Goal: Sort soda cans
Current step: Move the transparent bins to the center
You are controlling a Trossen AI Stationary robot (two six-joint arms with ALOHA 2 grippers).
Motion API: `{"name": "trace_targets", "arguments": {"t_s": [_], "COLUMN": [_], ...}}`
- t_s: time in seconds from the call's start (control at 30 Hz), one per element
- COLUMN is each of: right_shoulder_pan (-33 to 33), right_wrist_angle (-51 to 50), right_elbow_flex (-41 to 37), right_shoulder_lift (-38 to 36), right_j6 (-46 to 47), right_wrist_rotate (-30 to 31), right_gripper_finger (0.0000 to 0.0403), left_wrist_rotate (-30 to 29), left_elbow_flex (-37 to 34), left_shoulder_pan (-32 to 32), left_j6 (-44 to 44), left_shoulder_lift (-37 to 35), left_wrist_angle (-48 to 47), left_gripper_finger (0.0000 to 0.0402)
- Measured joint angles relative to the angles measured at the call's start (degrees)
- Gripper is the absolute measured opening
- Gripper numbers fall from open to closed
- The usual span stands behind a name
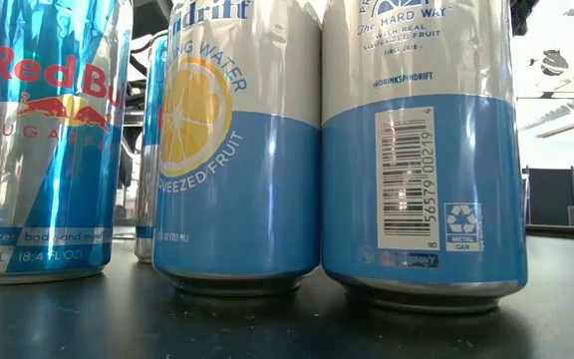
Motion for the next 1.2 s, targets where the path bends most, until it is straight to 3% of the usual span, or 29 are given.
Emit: {"name": "trace_targets", "arguments": {"t_s": [0.43,0.7,0.87,1.03,1.2], "right_shoulder_pan": [0.0,0.0,-0.06,-0.51,-0.9], "right_wrist_angle": [-0.02,-0.28,-2.58,-3.72,-3.45], "right_elbow_flex": [0.0,0.0,0.0,0.04,0.09], "right_shoulder_lift": [0.0,-0.05,-2.4,-6.66,-9.37], "right_j6": [-2.03,-2.17,-0.22,2.87,8.39], "right_wrist_rotate": [-2.64,-2.62,1.41,3.83,8.13], "right_gripper_finger": [0.0135,0.0135,0.0135,0.0135,0.0135], "left_wrist_rotate": [0.01,0.01,-0.47,-4.1,-9.06], "left_elbow_flex": [0.0,0.0,0.0,0.0,0.0], "left_shoulder_pan": [0.02,0.02,0.02,0.02,0.02], "left_j6": [0.01,2.3,5.54,13.67,30.98], "left_shoulder_lift": [-1.2,-6.82,-12.26,-18.68,-24.46], "left_wrist_angle": [0.05,-0.28,-0.72,-0.75,-0.71], "left_gripper_finger": [0.0143,0.0158,0.0158,0.0158,0.0158]}}
